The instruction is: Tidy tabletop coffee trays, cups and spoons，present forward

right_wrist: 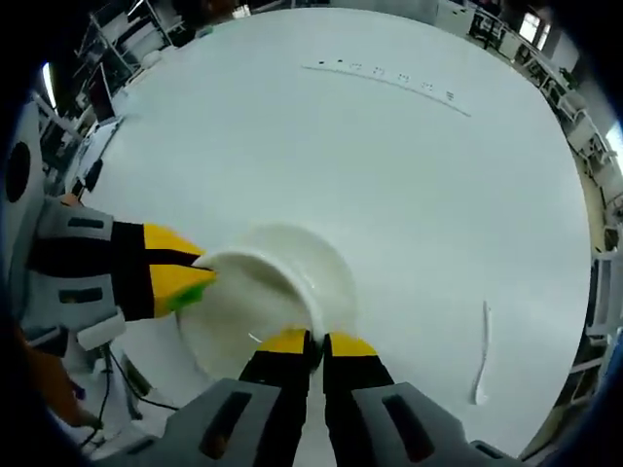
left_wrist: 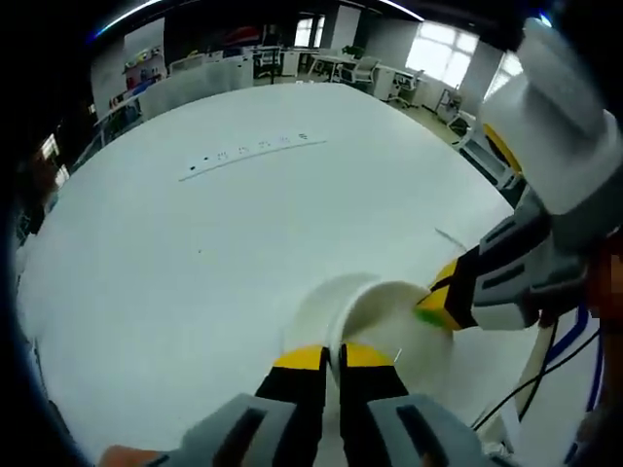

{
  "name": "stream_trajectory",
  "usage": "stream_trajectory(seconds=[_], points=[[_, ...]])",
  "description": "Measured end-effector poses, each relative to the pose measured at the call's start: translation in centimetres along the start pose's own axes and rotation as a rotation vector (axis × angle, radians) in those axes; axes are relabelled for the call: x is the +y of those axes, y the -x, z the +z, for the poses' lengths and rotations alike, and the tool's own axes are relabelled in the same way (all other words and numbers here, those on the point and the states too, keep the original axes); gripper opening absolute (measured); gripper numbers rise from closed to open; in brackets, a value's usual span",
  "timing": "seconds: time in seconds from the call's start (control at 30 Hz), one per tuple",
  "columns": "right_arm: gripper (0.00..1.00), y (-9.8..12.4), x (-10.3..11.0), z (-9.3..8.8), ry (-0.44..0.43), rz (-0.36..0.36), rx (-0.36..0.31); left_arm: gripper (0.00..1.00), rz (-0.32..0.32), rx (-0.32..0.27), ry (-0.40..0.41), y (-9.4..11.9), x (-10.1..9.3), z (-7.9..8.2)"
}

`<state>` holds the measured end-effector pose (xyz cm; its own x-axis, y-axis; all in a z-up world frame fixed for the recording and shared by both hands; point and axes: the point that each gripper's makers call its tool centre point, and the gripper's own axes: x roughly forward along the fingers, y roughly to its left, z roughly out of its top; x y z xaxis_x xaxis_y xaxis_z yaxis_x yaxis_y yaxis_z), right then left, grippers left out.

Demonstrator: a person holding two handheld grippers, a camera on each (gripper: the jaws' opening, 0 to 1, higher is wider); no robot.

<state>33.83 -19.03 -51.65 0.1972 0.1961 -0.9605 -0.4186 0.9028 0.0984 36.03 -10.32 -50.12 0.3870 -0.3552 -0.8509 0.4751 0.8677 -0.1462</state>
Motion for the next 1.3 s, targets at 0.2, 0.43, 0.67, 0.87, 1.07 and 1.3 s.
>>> stream_trajectory(seconds=[0.2, 0.43, 0.67, 0.87, 1.07, 1.3], points=[[0.06, 0.0, 0.1, 0.1, 0.004, 0.002, -0.017, 0.06, 0.009, -0.008, -0.002, 0.0, 0.0, -0.2], [0.06, -0.2, 0.2, 0.6, 0.014, 0.000, -0.049, 0.06, 0.021, -0.022, -0.007, -0.2, 0.3, -0.4], [0.07, -0.6, -0.1, 1.0, 0.019, -0.003, -0.091, 0.07, 0.019, -0.061, -0.017, -0.5, 0.5, 0.0], [0.08, -0.8, -0.2, 1.5, 0.087, 0.005, -0.171, 0.08, 0.009, -0.120, -0.061, -0.5, 0.4, 0.1], [0.09, -0.4, 0.0, 2.2, 0.112, 0.072, -0.324, 0.09, -0.017, -0.191, -0.096, -0.1, 0.0, -0.3], [0.12, 1.8, 0.1, 2.5, 0.129, 0.107, -0.472, 0.09, -0.136, -0.318, -0.045, 1.6, -1.4, 0.3]])
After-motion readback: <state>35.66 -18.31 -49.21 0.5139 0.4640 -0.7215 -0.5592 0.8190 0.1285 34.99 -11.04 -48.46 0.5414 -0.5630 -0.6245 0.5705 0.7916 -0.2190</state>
